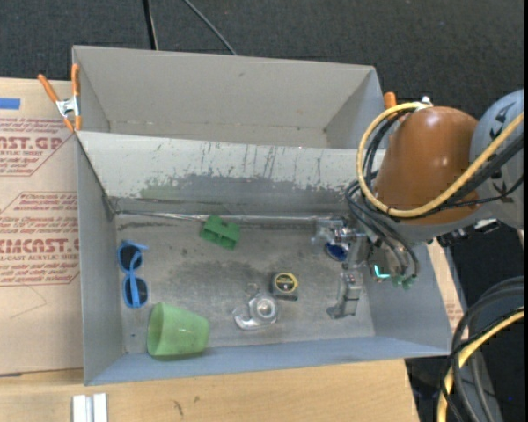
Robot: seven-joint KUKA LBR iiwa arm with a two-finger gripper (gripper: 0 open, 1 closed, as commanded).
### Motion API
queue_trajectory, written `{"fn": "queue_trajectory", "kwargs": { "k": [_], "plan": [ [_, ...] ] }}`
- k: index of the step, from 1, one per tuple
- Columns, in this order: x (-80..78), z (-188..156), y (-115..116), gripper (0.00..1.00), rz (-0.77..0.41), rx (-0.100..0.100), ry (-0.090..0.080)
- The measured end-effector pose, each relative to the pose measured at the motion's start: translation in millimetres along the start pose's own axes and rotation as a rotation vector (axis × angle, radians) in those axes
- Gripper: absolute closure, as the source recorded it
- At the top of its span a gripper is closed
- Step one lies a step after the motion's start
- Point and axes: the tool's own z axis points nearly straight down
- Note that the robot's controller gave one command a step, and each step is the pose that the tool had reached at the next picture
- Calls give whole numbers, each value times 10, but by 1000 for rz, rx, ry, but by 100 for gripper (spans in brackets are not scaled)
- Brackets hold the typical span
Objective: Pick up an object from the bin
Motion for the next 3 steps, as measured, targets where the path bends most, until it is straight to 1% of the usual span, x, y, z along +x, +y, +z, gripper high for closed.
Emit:
{"fn": "queue_trajectory", "kwargs": {
  "k": [1, 2, 3],
  "plan": [
    [14, -112, -375, 0, -245, 2, -9],
    [-875, 808, -10, 0, -284, -2, -9],
    [-284, 1265, 206, 0, -573, 0, -4]
  ]
}}
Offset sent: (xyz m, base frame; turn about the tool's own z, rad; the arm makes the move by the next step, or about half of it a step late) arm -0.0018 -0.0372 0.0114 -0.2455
